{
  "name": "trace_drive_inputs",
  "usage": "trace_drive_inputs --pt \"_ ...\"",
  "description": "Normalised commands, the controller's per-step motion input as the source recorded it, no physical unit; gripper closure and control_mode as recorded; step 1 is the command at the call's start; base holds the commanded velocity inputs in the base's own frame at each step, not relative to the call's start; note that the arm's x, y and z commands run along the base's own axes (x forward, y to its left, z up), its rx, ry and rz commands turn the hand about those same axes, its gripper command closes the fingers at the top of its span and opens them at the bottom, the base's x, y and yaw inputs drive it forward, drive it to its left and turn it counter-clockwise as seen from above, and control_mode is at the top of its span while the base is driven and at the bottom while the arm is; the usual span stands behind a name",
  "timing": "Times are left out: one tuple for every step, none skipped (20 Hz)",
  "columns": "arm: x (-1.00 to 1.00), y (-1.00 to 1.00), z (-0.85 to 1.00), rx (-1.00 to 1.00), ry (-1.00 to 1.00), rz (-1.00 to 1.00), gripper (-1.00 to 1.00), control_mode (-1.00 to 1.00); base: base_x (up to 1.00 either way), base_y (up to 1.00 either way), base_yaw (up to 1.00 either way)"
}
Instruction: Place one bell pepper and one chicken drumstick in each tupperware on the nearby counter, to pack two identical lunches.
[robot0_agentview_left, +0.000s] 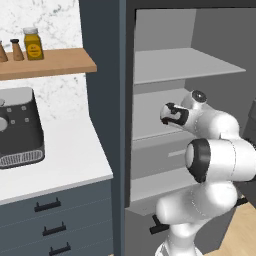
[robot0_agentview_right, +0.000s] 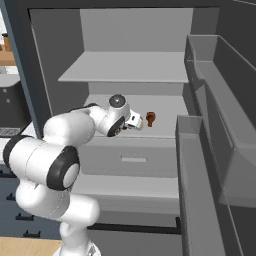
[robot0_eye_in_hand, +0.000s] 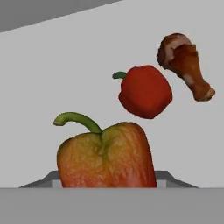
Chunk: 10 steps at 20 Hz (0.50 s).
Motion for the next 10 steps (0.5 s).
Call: trace_drive_inputs --pt "-1.0 -0.42 0.91 0.09 -0.14 0.0 1.0 -1.0 0.0 0.0 0.0" --pt "-1.0 -0.49 0.91 0.07 -0.15 0.0 1.0 -1.0 0.0 0.0 0.0" --pt "-1.0 -0.51 0.91 0.06 -0.14 0.0 1.0 -1.0 0.0 0.0 0.0" --pt "-1.0 -0.49 0.86 0.03 -0.15 0.01 1.0 -1.0 0.0 0.0 0.0" --pt "-1.0 -0.49 0.87 0.03 -0.13 0.02 1.0 -1.0 0.0 0.0 0.0" --pt "-1.0 -0.48 0.89 0.02 -0.09 0.03 1.0 -1.0 0.0 0.0 0.0" --pt "-1.0 -0.51 0.87 0.01 -0.07 0.04 1.0 -1.0 0.0 0.0 0.0" --pt "-1.0 -0.46 0.79 0.0 -0.03 0.07 1.0 -1.0 0.0 0.0 0.0" --pt "-1.0 -0.37 0.68 0.0 0.0 0.09 1.0 -1.0 0.0 0.0 0.0" --pt "-1.0 -0.29 0.56 0.0 0.0 0.13 1.0 -1.0 0.0 0.0 0.0"
